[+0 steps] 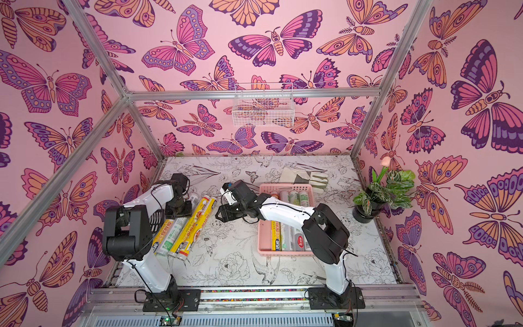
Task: Put the plastic wrap into the basket
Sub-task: Pick up the plastic wrap from the center of the board.
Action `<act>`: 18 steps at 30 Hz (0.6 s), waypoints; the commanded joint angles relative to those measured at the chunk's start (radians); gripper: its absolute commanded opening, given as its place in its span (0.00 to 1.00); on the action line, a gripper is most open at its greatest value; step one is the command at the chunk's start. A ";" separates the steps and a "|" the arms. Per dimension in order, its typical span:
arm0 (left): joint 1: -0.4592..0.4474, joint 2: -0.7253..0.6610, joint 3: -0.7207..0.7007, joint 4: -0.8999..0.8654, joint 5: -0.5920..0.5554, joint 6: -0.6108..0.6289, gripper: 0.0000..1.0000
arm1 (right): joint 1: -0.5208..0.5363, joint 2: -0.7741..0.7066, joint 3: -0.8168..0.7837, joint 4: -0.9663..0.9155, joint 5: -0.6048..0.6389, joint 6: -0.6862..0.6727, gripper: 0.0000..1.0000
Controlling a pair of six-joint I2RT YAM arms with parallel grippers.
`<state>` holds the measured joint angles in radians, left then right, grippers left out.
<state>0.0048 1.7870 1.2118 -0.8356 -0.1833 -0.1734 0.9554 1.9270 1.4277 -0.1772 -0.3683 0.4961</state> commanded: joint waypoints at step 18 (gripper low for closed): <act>-0.027 0.100 0.019 0.000 0.110 -0.036 0.69 | 0.002 -0.022 -0.001 -0.007 0.001 -0.011 0.60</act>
<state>-0.0109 1.8721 1.2293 -0.8314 -0.1123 -0.1993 0.9554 1.9270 1.4277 -0.1772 -0.3679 0.4961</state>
